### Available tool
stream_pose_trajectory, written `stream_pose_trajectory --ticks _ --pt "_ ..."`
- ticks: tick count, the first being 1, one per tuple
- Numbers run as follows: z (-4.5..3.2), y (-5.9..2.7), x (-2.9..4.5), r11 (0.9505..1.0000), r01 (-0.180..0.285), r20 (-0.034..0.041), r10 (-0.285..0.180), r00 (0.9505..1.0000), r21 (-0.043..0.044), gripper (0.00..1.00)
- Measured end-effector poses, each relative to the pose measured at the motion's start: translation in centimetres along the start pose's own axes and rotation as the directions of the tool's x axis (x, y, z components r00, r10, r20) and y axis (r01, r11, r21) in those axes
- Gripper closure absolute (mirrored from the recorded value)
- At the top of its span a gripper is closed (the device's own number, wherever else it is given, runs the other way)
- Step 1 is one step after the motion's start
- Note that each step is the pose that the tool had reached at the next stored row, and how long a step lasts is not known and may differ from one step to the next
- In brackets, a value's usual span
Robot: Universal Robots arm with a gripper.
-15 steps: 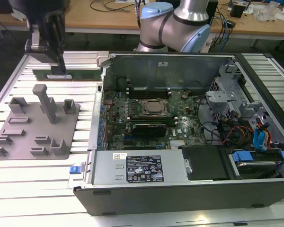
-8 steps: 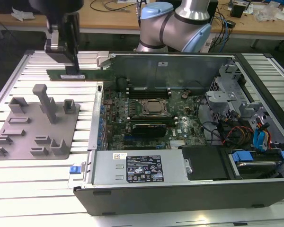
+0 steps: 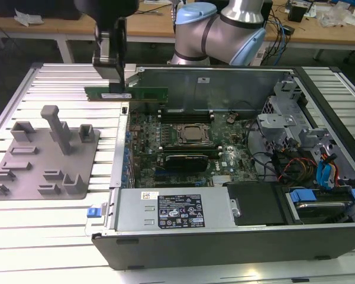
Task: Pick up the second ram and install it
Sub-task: 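Pick up the second ram and move it above second insertion slot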
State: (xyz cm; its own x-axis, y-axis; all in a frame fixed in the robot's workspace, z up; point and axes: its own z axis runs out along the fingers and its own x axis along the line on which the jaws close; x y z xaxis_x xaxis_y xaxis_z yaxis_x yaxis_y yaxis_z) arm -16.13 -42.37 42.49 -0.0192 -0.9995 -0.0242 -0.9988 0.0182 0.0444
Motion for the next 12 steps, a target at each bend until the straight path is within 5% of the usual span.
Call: stream_pose_trajectory --ticks 12 --pt "-0.27 -6.49 -0.12 1.0 0.0 0.0 0.0 1.0 0.0 0.91"
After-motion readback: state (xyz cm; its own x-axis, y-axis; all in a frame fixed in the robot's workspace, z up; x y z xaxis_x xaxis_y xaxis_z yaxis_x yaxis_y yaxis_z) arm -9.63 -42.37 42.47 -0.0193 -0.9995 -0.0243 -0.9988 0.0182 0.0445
